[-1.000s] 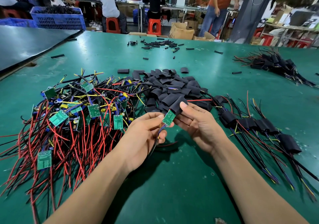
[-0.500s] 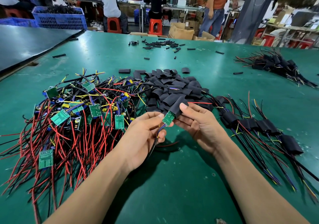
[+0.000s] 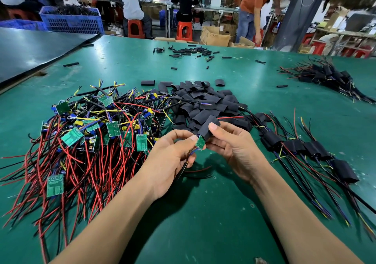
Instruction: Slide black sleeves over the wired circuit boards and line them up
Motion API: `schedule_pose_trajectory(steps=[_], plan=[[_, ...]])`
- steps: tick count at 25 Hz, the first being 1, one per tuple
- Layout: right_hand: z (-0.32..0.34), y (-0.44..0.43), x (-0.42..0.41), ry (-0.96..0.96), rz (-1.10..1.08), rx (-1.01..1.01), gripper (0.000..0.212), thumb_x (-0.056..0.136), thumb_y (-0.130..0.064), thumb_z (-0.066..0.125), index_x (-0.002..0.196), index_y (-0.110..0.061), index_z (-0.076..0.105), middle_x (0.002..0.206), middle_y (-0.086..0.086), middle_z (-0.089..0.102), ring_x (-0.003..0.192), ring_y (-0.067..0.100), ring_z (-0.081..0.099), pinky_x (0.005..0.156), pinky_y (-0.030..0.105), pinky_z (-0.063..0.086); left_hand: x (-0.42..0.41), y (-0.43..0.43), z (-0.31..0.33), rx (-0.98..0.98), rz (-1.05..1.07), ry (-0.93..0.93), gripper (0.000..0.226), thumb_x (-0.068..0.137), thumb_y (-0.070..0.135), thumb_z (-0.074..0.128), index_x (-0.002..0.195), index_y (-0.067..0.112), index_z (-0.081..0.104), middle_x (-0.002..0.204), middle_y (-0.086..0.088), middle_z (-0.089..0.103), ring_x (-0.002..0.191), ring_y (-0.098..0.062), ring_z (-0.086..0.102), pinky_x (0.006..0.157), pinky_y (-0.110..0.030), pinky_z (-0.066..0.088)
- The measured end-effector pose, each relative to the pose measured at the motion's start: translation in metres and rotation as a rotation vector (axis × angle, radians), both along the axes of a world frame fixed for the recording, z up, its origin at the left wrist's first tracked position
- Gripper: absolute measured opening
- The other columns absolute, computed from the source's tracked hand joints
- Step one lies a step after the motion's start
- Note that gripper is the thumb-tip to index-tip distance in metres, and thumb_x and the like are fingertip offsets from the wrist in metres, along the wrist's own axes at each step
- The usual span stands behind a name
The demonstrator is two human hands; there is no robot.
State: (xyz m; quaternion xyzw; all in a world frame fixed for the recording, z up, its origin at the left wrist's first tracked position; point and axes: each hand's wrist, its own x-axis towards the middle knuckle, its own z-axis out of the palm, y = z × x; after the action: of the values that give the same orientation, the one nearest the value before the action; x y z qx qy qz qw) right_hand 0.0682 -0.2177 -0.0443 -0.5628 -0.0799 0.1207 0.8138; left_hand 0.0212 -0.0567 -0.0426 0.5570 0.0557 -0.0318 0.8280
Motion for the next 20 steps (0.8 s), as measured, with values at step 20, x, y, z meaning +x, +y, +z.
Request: schedule_pose_trajectory(steps=[20], plan=[[-0.0007, 0.0024, -0.0013, 0.093, 0.003, 0.009, 0.007, 0.075, -0.023, 0.079, 0.076, -0.017, 0.077, 0.087, 0.010, 0.075, 0.082, 0.023, 0.073, 0.081, 0.033, 0.060, -0.0079, -0.0027, 0.0034, 0.418, 0.223, -0.198, 0.026, 0.078, 0.001, 0.080, 0.096, 0.011, 0.064, 0.089, -0.009, 0.075, 0.076, -0.015, 0.068, 0.074, -0.024, 0.055]])
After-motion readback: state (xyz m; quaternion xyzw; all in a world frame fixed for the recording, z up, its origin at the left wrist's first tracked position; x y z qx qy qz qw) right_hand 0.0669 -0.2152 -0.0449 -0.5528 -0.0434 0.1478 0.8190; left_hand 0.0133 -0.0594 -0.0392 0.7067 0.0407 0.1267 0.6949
